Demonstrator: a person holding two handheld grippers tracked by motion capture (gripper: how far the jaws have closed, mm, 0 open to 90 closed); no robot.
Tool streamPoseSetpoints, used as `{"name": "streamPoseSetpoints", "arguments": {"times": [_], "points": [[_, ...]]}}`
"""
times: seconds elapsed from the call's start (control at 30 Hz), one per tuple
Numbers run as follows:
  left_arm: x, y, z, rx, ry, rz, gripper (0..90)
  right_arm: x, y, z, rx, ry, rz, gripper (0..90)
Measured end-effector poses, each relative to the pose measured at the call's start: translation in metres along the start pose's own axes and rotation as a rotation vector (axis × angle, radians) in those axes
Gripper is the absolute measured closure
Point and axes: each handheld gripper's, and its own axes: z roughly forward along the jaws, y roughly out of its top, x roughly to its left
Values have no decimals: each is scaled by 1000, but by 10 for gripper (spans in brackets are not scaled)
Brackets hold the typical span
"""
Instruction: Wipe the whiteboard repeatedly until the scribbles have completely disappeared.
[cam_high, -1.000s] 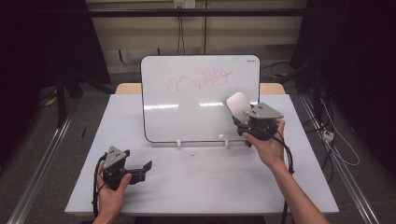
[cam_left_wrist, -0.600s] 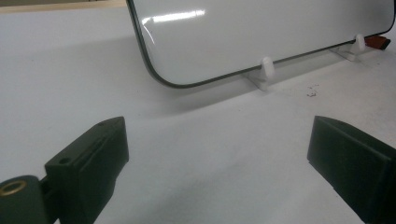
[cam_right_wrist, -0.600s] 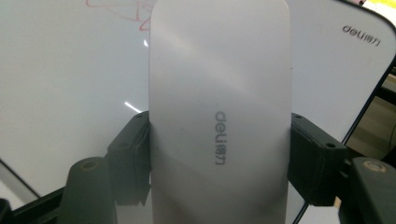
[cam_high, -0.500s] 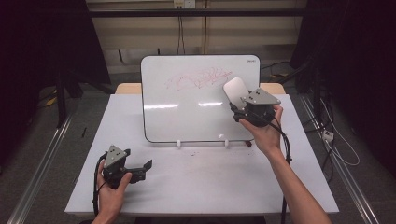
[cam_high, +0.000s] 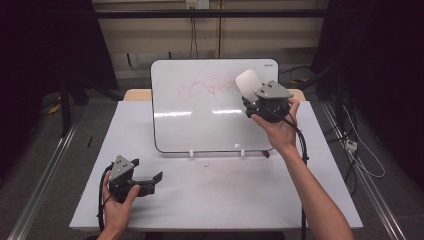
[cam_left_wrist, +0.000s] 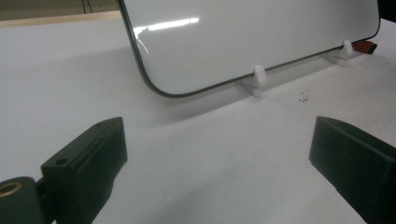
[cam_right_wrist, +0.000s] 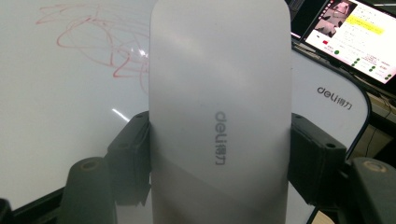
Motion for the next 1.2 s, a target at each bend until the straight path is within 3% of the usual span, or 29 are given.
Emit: {"name": "streamPoseSetpoints", "arguments": {"times": [0.4, 0.67, 0.8, 1.2], "points": [[2, -1, -1, 12, 10, 3, 43, -12, 8, 14, 39, -72, -39, 318], [0, -1, 1, 17, 9, 5, 44, -17, 11, 29, 68, -84, -39, 318], [1, -1, 1, 19, 9, 2, 45, -20, 8, 38, 88, -85, -14, 318], [1, -3, 0, 19, 15, -1, 46, -23, 8, 49, 121, -97, -18, 318]]}}
